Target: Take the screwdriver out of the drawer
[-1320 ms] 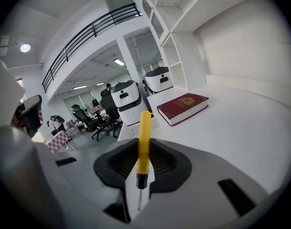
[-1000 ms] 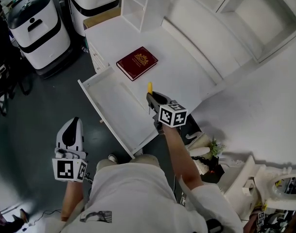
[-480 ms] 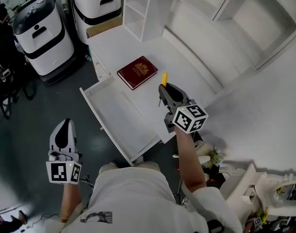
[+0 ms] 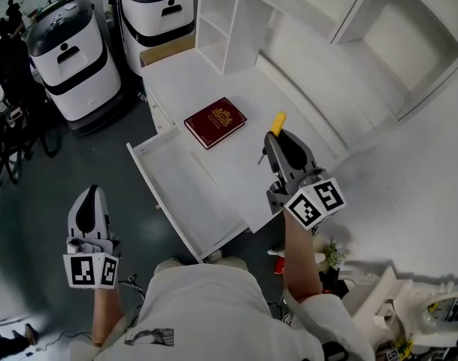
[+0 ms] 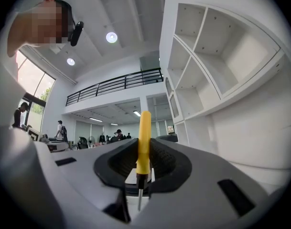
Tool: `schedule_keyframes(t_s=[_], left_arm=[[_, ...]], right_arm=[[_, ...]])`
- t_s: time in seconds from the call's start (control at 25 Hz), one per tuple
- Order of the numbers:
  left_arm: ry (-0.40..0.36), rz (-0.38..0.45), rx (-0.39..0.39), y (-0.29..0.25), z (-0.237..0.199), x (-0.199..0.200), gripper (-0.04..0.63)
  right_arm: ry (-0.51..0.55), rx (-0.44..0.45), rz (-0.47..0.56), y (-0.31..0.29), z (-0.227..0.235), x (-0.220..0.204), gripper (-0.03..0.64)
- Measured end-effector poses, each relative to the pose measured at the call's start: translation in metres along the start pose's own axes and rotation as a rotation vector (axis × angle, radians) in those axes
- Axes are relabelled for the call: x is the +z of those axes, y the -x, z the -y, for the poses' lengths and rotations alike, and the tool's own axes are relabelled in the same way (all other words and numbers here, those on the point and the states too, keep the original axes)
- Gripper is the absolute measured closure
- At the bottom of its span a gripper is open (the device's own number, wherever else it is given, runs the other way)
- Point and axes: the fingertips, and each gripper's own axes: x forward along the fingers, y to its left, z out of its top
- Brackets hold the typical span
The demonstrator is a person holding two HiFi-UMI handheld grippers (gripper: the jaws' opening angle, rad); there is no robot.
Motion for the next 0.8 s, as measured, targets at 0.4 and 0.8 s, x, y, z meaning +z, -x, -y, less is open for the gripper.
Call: schedule_keyframes(t_s=[0.4,0.8], left_arm=[[-0.024,0.031,0.096,0.006,-0.017,0.009,0.578],[-0.021,0.039,0.147,0.011,-0.027,0.016,0.578]], right_arm=[[0.061,0.007,0.108,0.031,-0.014,0.038,0.534],[0.114,-0.052,0.097,0.065,-0.022,0.029,0.534]])
